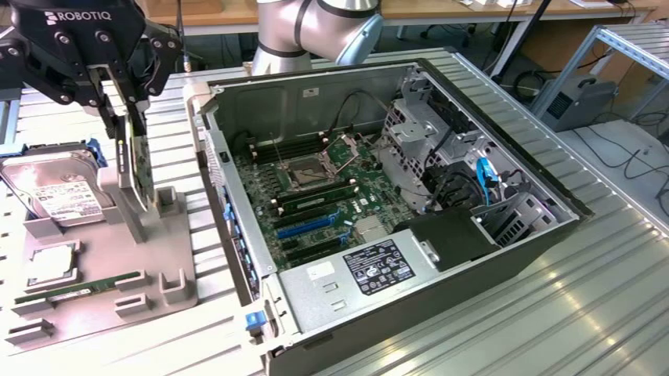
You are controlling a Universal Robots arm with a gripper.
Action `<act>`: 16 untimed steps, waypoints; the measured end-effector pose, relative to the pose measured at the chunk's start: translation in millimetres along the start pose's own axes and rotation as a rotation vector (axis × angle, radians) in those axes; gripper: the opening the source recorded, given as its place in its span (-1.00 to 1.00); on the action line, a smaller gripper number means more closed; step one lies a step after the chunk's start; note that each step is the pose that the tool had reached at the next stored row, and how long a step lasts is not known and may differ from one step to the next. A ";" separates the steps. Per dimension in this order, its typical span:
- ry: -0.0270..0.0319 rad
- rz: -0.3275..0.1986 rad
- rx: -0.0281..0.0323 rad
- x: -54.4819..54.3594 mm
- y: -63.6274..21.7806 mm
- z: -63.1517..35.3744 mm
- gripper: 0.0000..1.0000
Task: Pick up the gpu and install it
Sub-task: 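Pick up the gpu and move the gpu toward the slot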
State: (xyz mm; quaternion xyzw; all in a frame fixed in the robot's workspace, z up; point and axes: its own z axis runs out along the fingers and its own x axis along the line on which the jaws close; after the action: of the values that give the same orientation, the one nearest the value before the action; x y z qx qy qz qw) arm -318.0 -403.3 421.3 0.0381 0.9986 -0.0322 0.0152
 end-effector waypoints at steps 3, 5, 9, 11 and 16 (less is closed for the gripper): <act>-0.0045 -0.002 0.0584 0.0 0.2 0.0 -0.46; -0.0073 -0.003 0.0941 0.1 0.5 0.1 -0.46; -0.0094 -0.003 0.1211 0.1 0.6 0.0 -0.46; -0.0093 -0.003 0.1207 0.1 0.6 0.0 -0.46; -0.0077 -0.003 0.1014 -0.1 0.2 -0.3 -0.46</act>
State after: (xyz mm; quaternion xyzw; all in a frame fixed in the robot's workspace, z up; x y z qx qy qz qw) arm -317.9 -403.1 421.7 0.0374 0.9957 -0.0830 0.0170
